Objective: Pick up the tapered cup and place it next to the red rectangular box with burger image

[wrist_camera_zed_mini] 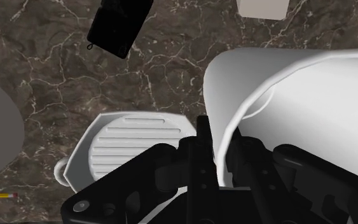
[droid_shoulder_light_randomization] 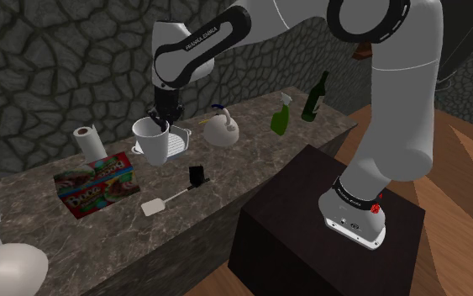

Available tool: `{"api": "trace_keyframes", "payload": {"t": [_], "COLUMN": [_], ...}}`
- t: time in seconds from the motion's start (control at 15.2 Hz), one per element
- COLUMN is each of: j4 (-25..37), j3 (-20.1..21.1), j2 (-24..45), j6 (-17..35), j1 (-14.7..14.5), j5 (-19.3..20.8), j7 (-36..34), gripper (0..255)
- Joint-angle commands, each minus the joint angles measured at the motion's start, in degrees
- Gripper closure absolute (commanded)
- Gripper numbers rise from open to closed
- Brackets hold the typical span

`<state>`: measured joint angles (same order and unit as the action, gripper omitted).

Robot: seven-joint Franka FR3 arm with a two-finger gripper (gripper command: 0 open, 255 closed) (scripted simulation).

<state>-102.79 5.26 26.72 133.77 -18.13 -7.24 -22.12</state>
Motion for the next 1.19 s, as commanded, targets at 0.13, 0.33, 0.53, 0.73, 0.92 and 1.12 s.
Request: {"api": "trace_keyframes", "payload": {"t": [0.13,0.33,0.53,0.73,0.92,1.12], "j4": [-0.5,-0.8,-0.9,-0.9,-0.8,-0.6], "j3": [0.0,0.0,0.0,0.1,0.1,0.1], "j2": [1.8,3.3,4.8,6.4,8.0,9.8], "j6": [2.4,4.1,5.7,7.3,8.9,10.4], "j1": [0.0,-0.1,-0.1,-0.1,-0.1,-0.2], "j5": [-0.1,-0.1,-0.2,-0.2,-0.3,-0.3], "j7": [0.3,0.5,0.7,1.0,1.2,1.4], "gripper": [255,255,255,255,255,255]}}
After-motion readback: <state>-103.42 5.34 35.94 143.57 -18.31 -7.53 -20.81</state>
